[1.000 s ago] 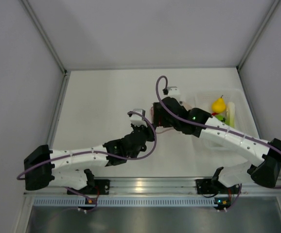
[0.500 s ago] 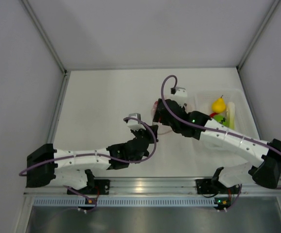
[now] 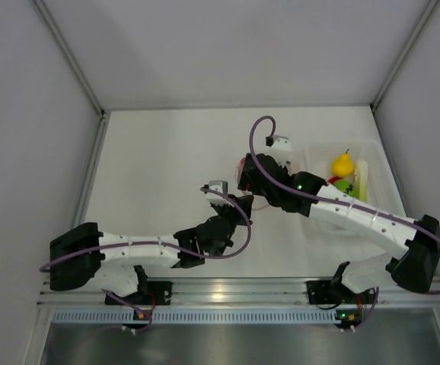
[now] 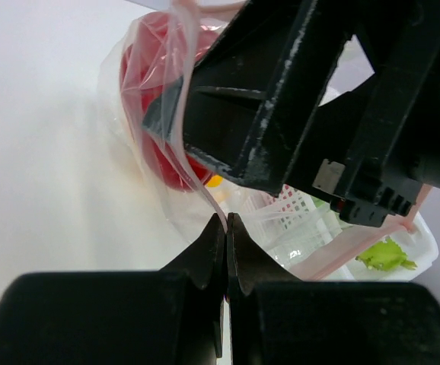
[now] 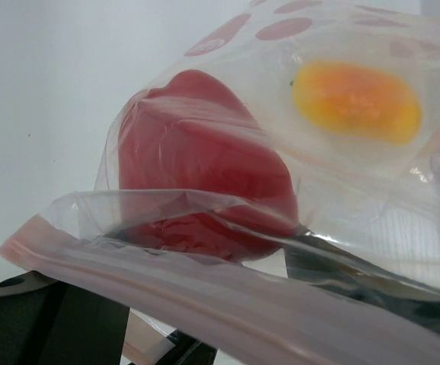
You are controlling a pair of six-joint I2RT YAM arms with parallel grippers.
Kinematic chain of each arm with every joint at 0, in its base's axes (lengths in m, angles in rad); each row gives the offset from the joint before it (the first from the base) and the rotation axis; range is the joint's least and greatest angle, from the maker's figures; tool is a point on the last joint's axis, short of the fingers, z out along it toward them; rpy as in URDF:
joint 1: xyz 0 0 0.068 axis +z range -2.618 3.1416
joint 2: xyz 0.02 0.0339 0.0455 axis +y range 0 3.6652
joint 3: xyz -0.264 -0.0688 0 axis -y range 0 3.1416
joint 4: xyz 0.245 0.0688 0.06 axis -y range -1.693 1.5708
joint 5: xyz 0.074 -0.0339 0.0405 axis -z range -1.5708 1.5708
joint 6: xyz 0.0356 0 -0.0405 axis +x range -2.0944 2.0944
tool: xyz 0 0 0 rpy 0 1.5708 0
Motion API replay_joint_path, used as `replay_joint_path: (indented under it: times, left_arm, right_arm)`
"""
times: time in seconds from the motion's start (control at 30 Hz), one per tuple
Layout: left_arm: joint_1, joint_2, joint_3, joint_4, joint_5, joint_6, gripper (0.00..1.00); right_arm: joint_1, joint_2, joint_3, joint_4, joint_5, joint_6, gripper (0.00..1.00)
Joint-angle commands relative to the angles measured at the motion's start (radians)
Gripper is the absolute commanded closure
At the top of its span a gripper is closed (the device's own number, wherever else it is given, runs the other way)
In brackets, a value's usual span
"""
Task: Open the zip-top bag and remove the fake food
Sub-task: Pick up the fake vegetable from the zipper food storage bag.
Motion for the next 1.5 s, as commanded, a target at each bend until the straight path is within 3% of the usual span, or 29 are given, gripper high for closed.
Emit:
replay_joint_path:
  times: [0.0, 0.2, 0.4, 0.9, 1.23, 1.47]
  left_arm:
    - [-0.01, 0.029, -0.029, 0.225, 0.09, 0.139, 1.0]
    - [-0.01, 0.138, -0.023, 0.33, 0.098, 0.185, 1.0]
    - [-0.023, 0.18, -0.039, 0.328, -0.062, 0.129, 1.0]
    - [-0.059, 0.241, -0.046, 0.328, -0.299, 0.047, 1.0]
    - [-0.057, 0.261, -0.002, 0.328, -0.303, 0.098, 1.0]
    - [-0.048, 0.238, -0.049, 0.328, -0.338, 0.07, 1.0]
  right_arm:
    - [-0.017, -0.029, -0.007, 0.073, -0.011, 0.035, 1.0]
    - [-0.02, -0.009, 0.048, 0.016, -0.013, 0.036, 1.0]
    - [-0.023, -0.073, 0.018, 0.024, -0.005, 0.047, 1.0]
    - [-0.029, -0.17, -0.063, 0.053, -0.08, 0.044, 1.0]
    - [-0.029, -0.136, -0.142, 0.16, -0.232, 0.049, 1.0]
    - [-0.022, -0.179, -0.133, 0.128, -0.215, 0.018, 1.0]
